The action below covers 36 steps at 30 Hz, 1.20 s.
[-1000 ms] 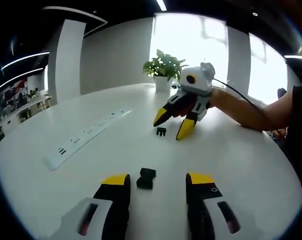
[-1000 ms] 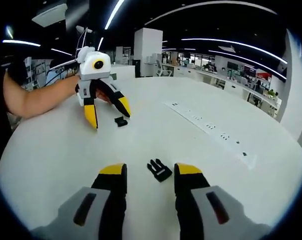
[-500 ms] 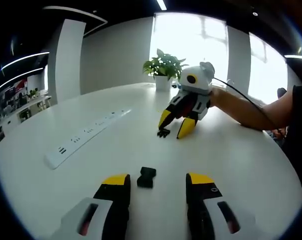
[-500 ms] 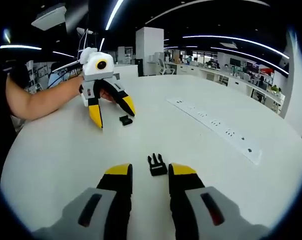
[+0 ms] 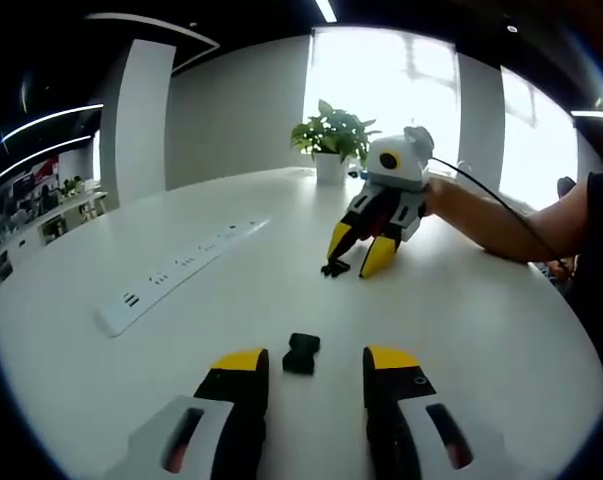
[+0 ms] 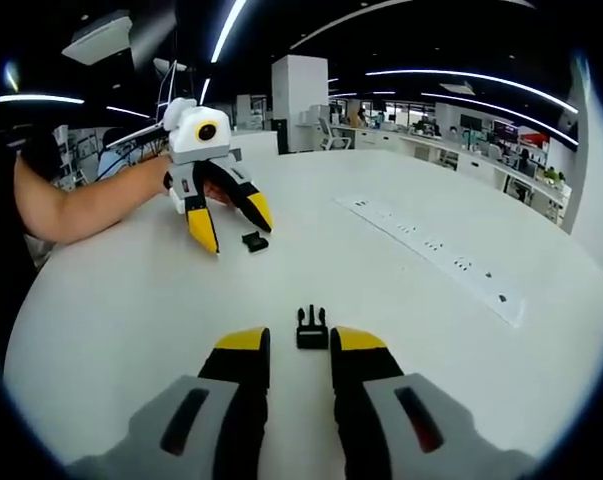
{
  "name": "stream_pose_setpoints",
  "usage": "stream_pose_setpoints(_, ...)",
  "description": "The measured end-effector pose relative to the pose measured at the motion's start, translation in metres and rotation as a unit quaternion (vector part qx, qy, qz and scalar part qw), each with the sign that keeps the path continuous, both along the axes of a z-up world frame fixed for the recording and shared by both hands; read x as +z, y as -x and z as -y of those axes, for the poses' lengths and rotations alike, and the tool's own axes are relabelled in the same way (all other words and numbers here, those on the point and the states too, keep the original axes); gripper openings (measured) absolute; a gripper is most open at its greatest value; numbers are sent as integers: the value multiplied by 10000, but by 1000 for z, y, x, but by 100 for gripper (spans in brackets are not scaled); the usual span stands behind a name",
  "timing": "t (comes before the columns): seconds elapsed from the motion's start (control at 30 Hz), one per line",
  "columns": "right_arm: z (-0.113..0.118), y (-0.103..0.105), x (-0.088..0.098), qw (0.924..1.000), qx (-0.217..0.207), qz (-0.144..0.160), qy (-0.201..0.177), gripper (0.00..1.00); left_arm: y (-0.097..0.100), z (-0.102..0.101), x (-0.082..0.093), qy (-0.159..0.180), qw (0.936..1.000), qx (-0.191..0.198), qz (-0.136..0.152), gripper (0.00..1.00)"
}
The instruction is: Snap the two parts of the plastic buckle together until the buckle closes and remains connected.
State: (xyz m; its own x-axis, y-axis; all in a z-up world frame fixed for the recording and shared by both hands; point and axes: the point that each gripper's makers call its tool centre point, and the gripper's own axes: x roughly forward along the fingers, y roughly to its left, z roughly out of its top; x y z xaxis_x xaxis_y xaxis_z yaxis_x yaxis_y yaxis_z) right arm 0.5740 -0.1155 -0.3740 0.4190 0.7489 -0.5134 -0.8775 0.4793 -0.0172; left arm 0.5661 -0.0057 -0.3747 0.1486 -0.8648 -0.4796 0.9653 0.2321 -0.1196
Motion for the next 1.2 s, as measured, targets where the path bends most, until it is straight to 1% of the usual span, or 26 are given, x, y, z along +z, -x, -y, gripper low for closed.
stream_pose_setpoints(0.2,-1,-2,1,10000,-34,28,-22,23,2,1,0,37,10000,-2,-27,36)
stream_pose_setpoints(0.4,0,-5,0,10000,-63,66,-19,21,-2,-1,0,54,10000,54,0,28)
stream_pose_setpoints(0.5,-1,-4,0,10000,-52,72,-16,21,-3,-2,-1,34,10000,46,76,28)
stream_pose_setpoints(0.63,-2,-4,0,9999,-49,89,-29,21,-6,-3,0,100,9999,64,75,26)
stream_pose_setpoints(0.7,-4,-4,0,9998,-4,178,-46,22,-8,-4,1,130,9998,96,123,24)
stream_pose_setpoints(0.83,-4,-3,1,9998,13,190,-48,22,-8,-4,1,131,9997,92,165,24)
stream_pose_setpoints(1.0,-3,-3,1,9998,-2,197,-84,22,-5,-4,-2,22,9997,-17,250,23)
stream_pose_setpoints(1.2,-3,-3,1,9998,0,203,-86,22,-5,-4,-2,28,9995,-8,317,22)
